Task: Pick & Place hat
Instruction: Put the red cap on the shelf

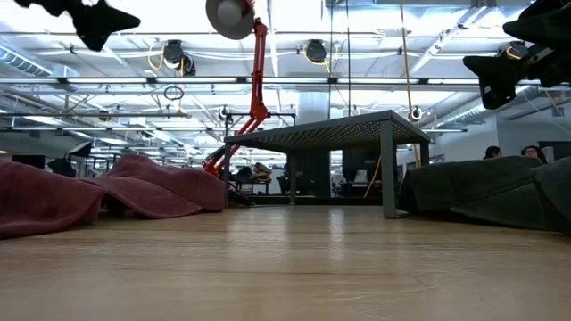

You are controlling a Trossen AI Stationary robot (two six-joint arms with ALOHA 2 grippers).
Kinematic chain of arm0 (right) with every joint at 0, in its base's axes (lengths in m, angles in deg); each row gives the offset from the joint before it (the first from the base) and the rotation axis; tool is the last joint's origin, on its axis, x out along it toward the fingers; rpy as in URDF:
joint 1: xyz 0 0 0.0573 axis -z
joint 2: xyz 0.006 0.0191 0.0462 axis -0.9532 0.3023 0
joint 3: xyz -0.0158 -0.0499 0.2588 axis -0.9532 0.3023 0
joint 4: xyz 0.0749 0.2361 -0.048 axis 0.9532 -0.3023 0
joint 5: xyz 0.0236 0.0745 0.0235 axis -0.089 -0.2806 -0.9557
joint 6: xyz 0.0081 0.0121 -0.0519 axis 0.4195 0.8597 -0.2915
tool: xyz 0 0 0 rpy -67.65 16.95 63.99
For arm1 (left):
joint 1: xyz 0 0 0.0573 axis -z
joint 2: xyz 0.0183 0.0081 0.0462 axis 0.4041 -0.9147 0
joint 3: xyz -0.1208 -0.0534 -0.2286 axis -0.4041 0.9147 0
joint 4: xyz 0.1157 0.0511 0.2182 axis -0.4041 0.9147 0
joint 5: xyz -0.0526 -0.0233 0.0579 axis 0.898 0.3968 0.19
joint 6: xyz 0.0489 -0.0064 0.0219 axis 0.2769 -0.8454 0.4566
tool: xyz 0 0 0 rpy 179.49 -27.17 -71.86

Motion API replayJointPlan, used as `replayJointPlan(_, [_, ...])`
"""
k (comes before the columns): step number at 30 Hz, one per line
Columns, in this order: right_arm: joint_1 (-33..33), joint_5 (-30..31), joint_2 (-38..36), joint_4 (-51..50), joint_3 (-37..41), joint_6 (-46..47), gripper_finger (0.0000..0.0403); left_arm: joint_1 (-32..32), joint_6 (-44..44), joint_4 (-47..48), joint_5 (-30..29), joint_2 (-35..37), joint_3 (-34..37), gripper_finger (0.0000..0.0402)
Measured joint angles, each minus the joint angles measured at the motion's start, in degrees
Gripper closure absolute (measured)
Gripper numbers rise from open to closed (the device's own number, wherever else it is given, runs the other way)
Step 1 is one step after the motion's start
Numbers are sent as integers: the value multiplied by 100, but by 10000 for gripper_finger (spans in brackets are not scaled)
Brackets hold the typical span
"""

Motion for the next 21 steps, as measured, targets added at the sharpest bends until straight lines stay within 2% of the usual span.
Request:
replayJointPlan(8, [0, 1, 0, 0, -2, 0, 143, -335, -1634, 563, 85, -1128, -769, 133])
replayJointPlan(14, [-1, 0, 0, 0, 0, 0, 140, -824, -2684, 1347, 989, -1618, -1289, 133])
replayJointPlan(21, [-1, 2, 0, 0, -1, 0, 140, -1315, -3143, 2484, 2034, -2204, -1920, 133])
